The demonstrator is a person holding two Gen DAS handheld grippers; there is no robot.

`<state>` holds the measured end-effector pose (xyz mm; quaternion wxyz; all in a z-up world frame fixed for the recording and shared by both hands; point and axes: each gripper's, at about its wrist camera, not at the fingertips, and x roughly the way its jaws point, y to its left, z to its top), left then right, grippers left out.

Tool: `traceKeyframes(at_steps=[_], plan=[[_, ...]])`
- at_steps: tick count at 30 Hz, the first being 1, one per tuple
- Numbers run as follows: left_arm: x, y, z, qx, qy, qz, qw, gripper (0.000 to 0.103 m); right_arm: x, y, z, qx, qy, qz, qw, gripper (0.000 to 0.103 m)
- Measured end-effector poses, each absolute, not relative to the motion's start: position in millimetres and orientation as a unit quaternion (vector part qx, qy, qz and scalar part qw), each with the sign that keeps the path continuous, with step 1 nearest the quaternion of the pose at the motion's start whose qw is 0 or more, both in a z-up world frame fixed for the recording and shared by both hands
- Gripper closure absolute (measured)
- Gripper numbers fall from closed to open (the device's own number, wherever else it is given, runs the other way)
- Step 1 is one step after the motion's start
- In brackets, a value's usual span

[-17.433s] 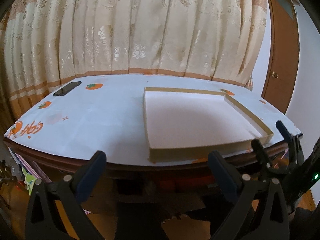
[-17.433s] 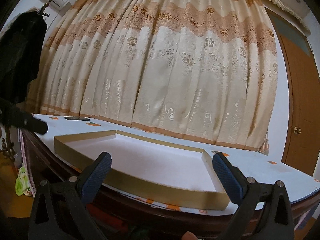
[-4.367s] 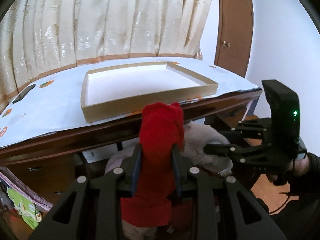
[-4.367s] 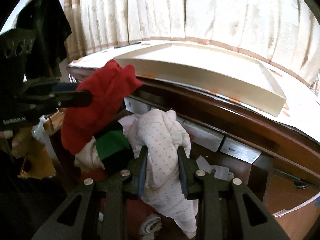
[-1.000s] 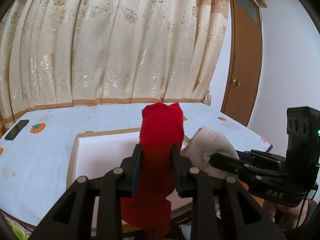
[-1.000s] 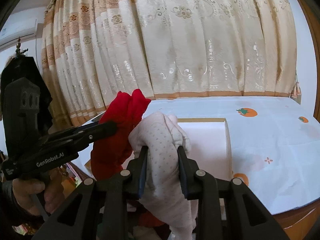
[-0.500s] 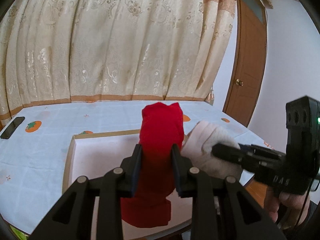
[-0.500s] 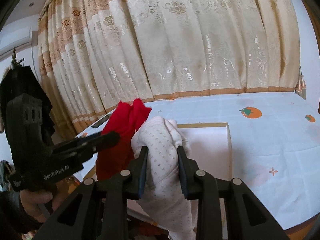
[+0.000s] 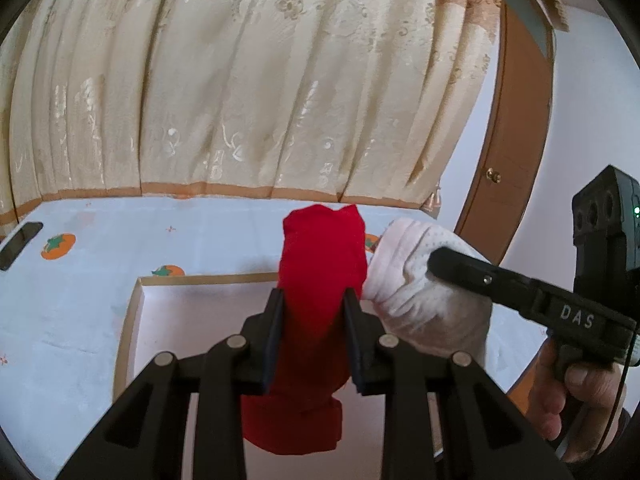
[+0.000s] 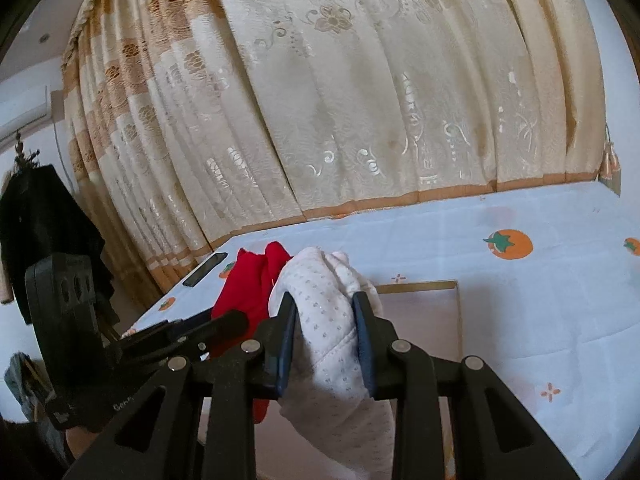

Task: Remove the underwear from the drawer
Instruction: 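Carry the red sock with the left gripper while the right gripper carries the white garment over the tray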

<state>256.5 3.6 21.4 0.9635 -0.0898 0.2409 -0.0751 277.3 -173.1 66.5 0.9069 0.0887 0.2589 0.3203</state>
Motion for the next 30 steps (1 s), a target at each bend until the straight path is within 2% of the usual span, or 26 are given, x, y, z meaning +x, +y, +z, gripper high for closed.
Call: traceKeyframes(at_steps=[14, 30], plan=[[319.9, 19.9, 9.1, -0.154, 0.296, -0.052, 0.941, 0.077, 355.7, -175.1, 35.1, 0.159, 0.321, 0.282, 0.89, 0.073], [366.7, 6.7, -13.3, -0.185, 0.348, -0.042, 0.918, 0.077, 406.5, -186.1, 10.6, 0.159, 0.354, 0.247, 0.888, 0.073]])
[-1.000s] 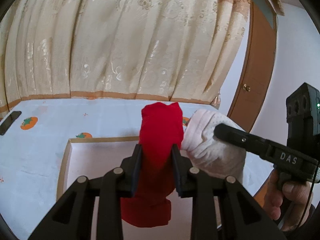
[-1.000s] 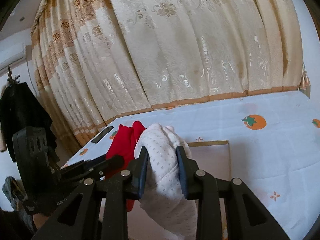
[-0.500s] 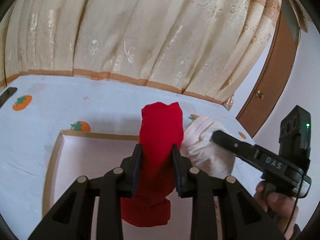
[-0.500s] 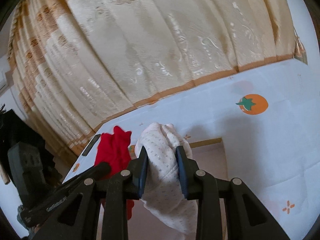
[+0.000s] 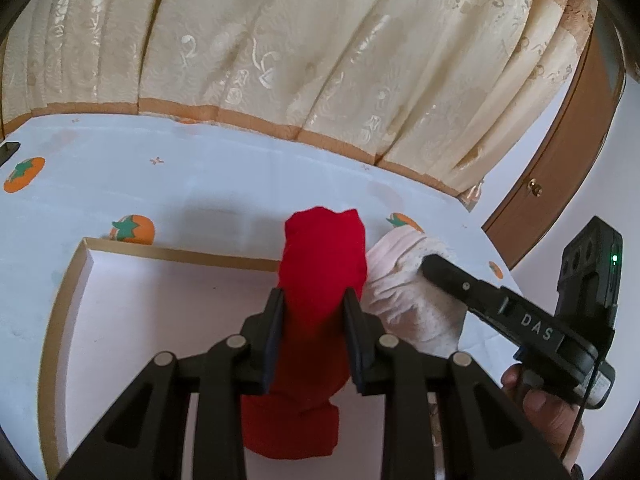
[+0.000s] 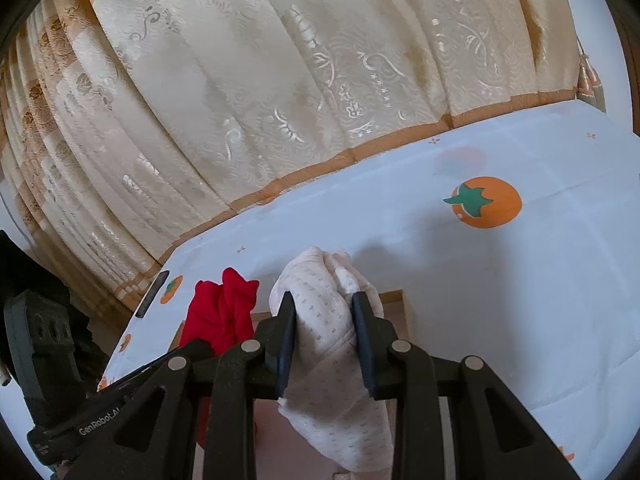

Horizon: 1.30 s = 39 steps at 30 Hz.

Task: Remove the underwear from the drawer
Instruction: 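Carry the red sock with the left gripper while the right gripper carries the white garment over the tray, then lower the red sock into the tray and open the left gripper while the right gripper releases the white garment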

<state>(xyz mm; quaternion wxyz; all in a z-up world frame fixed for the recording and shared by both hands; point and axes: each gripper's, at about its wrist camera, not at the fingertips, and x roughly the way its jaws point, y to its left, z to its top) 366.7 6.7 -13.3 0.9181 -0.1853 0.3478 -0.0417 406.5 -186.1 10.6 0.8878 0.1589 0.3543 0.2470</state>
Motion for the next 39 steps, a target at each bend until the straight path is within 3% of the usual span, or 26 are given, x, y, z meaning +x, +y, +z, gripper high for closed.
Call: traceKeyframes(at_steps=[13, 16, 18, 19, 29, 39], plan=[[389.1, 2.8, -30.6, -0.213, 0.378, -0.029, 0.9, 0.072, 421.7, -181.0, -0.4, 0.144, 0.38, 0.23, 0.884, 0.072], [390.2, 0.0, -32.3, -0.206, 0.383, -0.033, 0.9, 0.065, 418.4, -181.9, 1.8, 0.14, 0.373, 0.224, 0.89, 0.058], [386.5, -1.7, -32.1, -0.198, 0.383, -0.04, 0.901, 0.059, 413.5, -182.5, 6.8, 0.132, 0.363, 0.22, 0.896, 0.035], [384.1, -1.4, -31.8, -0.195, 0.383, -0.041, 0.902, 0.055, 410.9, -183.6, 9.3, 0.129, 0.36, 0.217, 0.898, 0.034], [350.2, -0.8, -30.1, -0.175, 0.385, -0.08, 0.903, 0.043, 363.8, -196.3, 24.8, 0.127, 0.33, 0.227, 0.907, 0.033], [358.8, -4.4, -31.6, -0.127, 0.381, -0.09, 0.912, 0.042, 293.2, -192.1, 34.1, 0.111, 0.313, 0.266, 0.905, 0.033]])
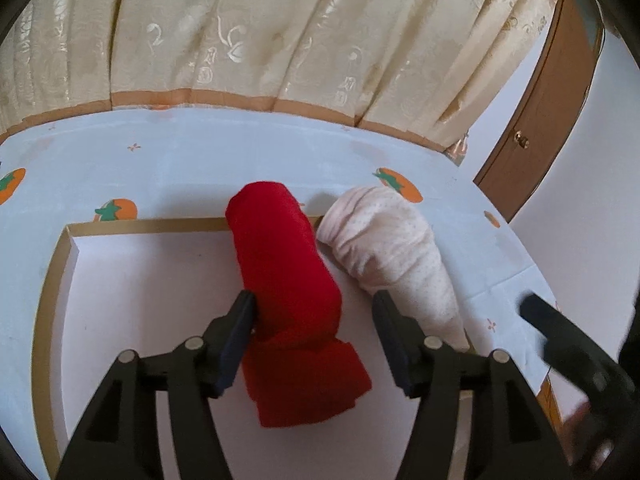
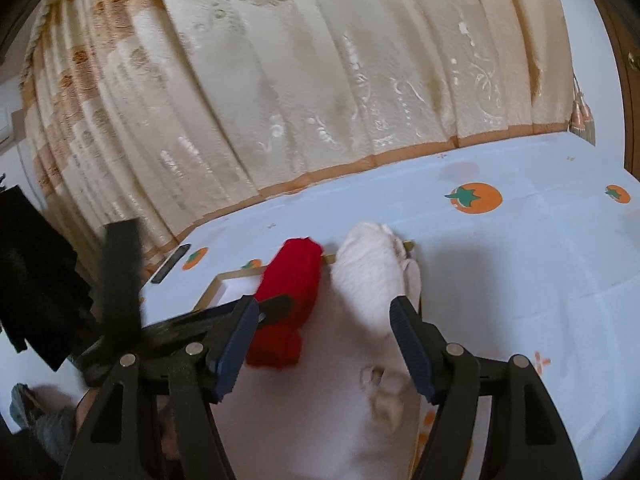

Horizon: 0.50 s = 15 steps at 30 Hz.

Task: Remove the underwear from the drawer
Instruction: 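Lower the red sock into the tray and open the left gripper while the right gripper releases the white garment, then withdraw both open grippers from the tray back toward the drawer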

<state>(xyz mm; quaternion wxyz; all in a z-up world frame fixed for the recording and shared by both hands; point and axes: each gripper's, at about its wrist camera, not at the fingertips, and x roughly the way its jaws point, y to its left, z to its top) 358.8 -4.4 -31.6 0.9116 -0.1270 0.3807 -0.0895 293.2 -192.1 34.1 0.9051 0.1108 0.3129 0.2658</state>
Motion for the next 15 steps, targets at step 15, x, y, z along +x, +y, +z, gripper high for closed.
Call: traceKeyframes(at_steps=[15], plan=[[304.2, -1.1, 2.8, -0.069, 0.311, -0.099, 0.943, 0.033, 214.7, -175.2, 29.1, 0.034, 0.297, 0.283, 0.911, 0.032]])
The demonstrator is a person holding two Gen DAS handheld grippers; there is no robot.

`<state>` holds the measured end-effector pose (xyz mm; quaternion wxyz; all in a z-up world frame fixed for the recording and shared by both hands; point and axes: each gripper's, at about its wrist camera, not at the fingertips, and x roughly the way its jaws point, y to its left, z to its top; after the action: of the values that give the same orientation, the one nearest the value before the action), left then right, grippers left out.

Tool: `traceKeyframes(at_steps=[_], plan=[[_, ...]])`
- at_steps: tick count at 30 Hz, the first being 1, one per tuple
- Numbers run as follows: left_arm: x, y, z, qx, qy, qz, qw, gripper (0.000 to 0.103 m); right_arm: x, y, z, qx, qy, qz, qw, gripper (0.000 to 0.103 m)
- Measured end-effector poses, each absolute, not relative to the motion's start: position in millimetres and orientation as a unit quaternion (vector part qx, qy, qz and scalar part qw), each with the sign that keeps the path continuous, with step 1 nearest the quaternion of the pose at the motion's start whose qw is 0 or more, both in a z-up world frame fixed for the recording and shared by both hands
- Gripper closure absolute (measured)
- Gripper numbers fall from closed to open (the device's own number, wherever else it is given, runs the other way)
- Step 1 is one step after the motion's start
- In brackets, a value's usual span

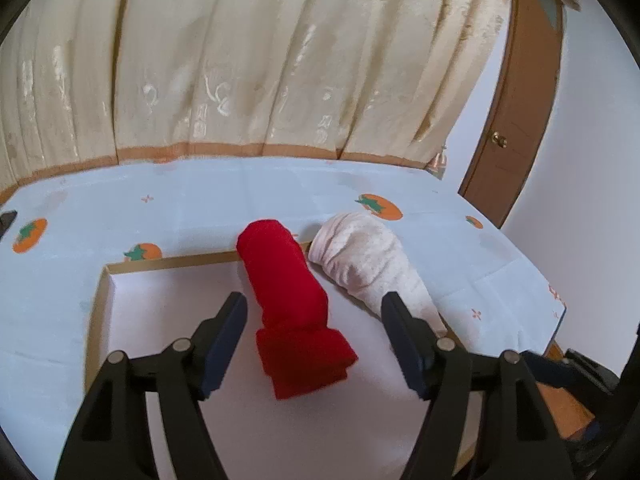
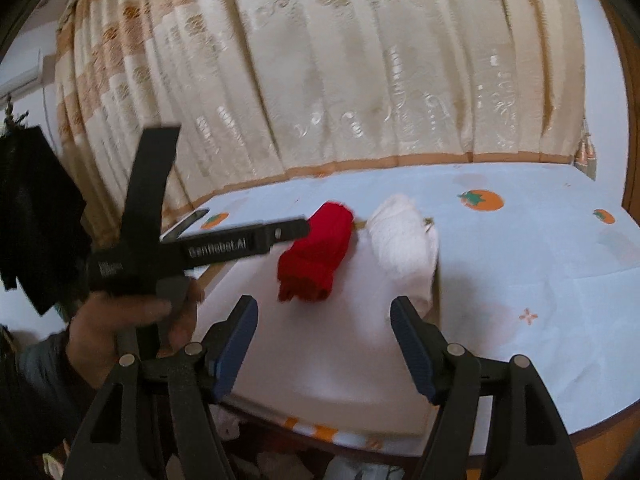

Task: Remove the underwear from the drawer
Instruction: 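Withdraw both open grippers from the tray back toward the drawer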

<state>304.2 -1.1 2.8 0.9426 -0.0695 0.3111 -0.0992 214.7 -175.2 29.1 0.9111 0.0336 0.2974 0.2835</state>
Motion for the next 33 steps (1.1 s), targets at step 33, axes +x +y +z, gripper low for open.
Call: traceKeyframes(at_steps=[33], plan=[[114.1, 63.0, -55.1, 0.016, 0.321, -0.057, 0.945, 0.032, 95.1, -115.2, -32.5, -0.155, 0.341, 0.39, 0.841, 0.032]])
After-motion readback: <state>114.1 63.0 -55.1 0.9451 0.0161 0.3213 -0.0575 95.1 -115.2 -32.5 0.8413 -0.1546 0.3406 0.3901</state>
